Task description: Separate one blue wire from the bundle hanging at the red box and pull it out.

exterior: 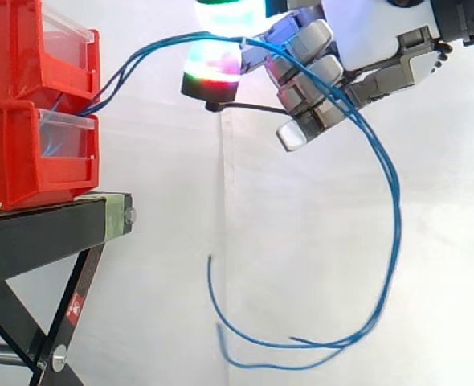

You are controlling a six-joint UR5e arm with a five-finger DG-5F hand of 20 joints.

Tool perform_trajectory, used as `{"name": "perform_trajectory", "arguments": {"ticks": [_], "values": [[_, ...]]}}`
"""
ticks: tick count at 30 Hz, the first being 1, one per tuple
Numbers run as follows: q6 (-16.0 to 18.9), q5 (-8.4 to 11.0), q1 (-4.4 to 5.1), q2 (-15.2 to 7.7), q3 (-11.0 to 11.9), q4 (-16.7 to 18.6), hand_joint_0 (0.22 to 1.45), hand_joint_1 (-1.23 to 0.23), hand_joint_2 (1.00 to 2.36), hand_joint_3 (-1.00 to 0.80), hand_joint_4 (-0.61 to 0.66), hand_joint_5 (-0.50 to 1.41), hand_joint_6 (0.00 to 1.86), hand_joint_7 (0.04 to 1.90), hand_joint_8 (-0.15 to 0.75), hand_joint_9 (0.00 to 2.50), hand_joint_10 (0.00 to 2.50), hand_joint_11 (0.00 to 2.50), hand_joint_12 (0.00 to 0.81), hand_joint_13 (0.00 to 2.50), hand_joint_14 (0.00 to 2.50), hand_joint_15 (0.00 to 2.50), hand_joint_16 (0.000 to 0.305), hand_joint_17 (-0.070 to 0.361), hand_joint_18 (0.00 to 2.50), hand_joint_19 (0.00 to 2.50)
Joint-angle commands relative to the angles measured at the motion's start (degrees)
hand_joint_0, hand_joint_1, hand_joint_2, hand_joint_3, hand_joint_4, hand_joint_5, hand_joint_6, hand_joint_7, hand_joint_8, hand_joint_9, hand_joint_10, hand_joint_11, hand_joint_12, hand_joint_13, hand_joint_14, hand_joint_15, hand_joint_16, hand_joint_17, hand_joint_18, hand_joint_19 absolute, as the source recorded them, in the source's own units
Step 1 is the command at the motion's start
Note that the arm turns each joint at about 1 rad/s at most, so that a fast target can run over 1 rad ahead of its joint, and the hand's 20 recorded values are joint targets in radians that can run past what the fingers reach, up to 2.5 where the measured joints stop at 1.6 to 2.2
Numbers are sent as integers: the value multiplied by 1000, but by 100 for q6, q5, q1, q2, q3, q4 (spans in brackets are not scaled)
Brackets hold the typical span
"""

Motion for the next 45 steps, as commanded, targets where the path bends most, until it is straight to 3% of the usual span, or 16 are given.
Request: {"name": "perform_trajectory", "arguments": {"ticks": [1,5,15,27,35,45], "values": [[0,4,0,0,0,-5,625,-843,1016,-267,139,-193,908,898,300,841,1146,1432,401,702,1176,1359,48,108,780,855],[0,4,0,0,0,-5,639,-925,1013,-309,142,-201,918,891,300,824,1139,1440,403,728,1088,1402,48,108,800,823],[0,-5,0,0,0,4,636,-962,1009,-378,139,-205,923,880,298,808,1118,1451,403,728,986,1455,49,110,788,791],[0,4,0,0,0,-5,536,-665,1008,-393,151,-191,912,887,314,896,1031,1459,416,760,995,1377,52,117,780,823],[0,4,0,0,0,-5,537,-636,1009,-369,141,-188,909,899,322,867,497,1551,412,784,852,1393,52,117,768,837],[0,4,0,0,0,-5,543,-684,1009,-357,142,-185,908,907,328,877,234,1607,414,792,587,1482,52,117,750,828]]}}
